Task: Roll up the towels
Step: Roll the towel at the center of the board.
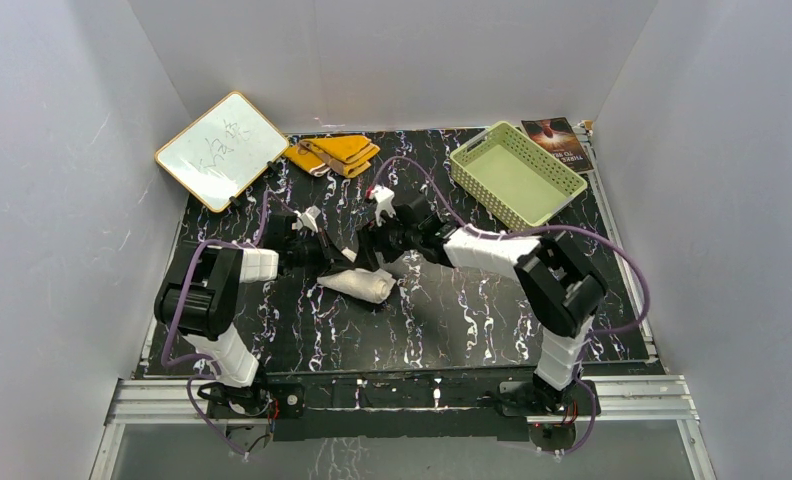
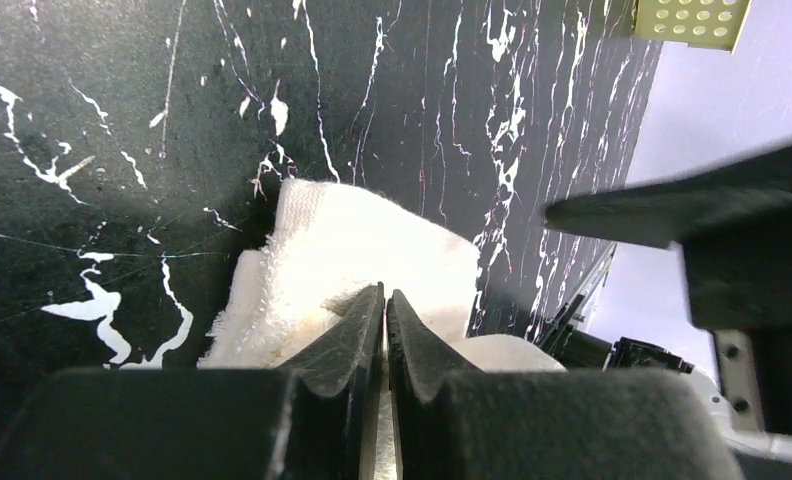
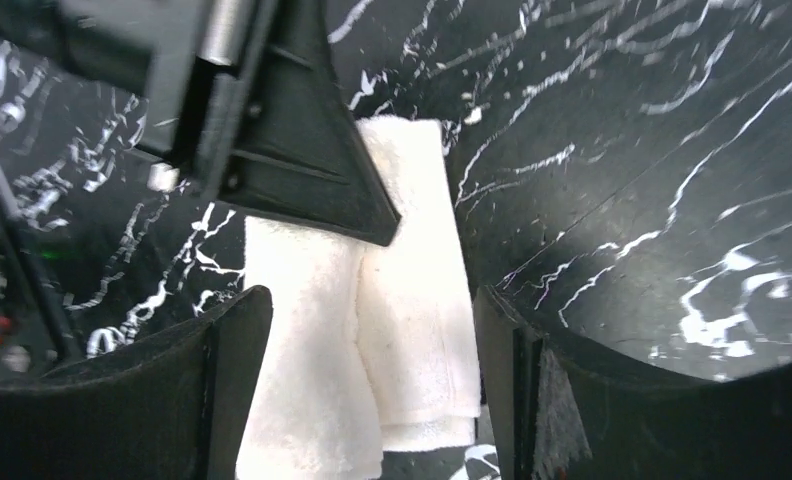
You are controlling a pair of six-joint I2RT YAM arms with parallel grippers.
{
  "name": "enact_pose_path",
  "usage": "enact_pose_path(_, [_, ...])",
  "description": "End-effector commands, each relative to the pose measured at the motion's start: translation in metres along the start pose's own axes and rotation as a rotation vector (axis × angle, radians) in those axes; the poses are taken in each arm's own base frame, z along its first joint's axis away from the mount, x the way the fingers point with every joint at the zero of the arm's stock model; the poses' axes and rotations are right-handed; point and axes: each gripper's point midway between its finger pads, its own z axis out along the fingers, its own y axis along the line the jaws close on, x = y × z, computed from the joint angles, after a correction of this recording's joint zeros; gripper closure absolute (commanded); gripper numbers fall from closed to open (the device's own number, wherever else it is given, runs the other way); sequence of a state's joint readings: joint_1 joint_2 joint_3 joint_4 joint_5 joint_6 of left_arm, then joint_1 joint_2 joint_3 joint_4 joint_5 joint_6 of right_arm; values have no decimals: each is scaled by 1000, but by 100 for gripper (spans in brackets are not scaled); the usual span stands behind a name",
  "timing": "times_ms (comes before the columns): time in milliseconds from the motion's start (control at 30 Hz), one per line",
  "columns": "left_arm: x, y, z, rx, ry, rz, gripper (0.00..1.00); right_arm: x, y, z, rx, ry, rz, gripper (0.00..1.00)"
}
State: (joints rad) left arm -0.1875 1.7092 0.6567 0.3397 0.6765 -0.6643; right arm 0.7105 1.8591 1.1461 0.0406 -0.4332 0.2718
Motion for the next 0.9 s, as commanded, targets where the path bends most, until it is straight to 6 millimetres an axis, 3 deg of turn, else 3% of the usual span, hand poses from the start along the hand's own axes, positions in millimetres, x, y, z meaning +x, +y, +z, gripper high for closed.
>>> enact_pose_path(0, [18,48,2,-187,31,-11,94,-32,12,-24,184,-78,-440,26])
enact_pose_path(167, [21,51,5,-198,49,-9,94,-15,51,-26,119,-44,-612,28])
enact_pose_path(267, [23,53,6,-205,60,-11,94,3,58,-17,113,24,-673,30])
enact_pose_path(400, [24,55,6,-216,70,-5,94,12,65,-6,104,51,-733,33])
enact_pose_path(467, [24,56,5,-224,76,0,94,26,62,6,107,90,-763,34])
enact_pose_path(600, [24,55,4,-231,85,7,94,36,51,17,140,116,-781,40])
enact_pose_path(867, [27,54,-3,-271,173,-62,90,55,19,11,287,126,-699,59])
